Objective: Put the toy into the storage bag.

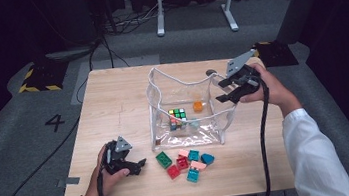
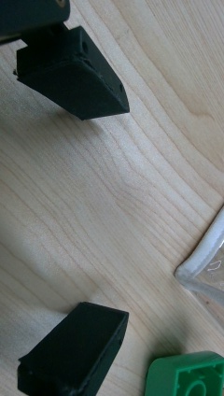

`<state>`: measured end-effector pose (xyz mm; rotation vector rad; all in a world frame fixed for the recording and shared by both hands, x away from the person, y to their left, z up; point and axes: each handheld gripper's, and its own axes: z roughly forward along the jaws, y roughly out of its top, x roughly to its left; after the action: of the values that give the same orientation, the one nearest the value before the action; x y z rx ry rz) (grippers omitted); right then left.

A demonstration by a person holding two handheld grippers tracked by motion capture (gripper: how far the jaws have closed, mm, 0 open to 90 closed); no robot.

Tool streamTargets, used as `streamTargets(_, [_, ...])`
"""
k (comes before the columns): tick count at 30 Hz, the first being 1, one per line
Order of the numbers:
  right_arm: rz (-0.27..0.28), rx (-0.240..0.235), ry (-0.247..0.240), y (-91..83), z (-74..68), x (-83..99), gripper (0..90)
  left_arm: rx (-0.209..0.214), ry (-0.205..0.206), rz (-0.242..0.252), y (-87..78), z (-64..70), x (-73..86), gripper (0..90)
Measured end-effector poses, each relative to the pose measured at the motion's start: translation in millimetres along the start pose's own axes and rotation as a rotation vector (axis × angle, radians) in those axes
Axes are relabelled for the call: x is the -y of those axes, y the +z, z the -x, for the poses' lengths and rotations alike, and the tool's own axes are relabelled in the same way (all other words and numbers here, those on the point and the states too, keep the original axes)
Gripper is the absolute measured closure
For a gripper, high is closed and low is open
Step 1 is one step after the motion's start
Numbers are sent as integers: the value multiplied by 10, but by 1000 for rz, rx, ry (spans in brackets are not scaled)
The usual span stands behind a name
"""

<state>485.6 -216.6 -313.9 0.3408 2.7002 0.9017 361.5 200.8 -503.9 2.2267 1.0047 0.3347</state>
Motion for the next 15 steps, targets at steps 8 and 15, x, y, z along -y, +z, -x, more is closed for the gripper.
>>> streamTargets(8, [133, 118, 66, -354, -164, 234, 290, -3, 6, -1, 0, -2, -4, 41])
streamTargets(15, [230, 183, 101, -537, -308, 536, 246, 0, 15, -5, 0, -6, -9, 39])
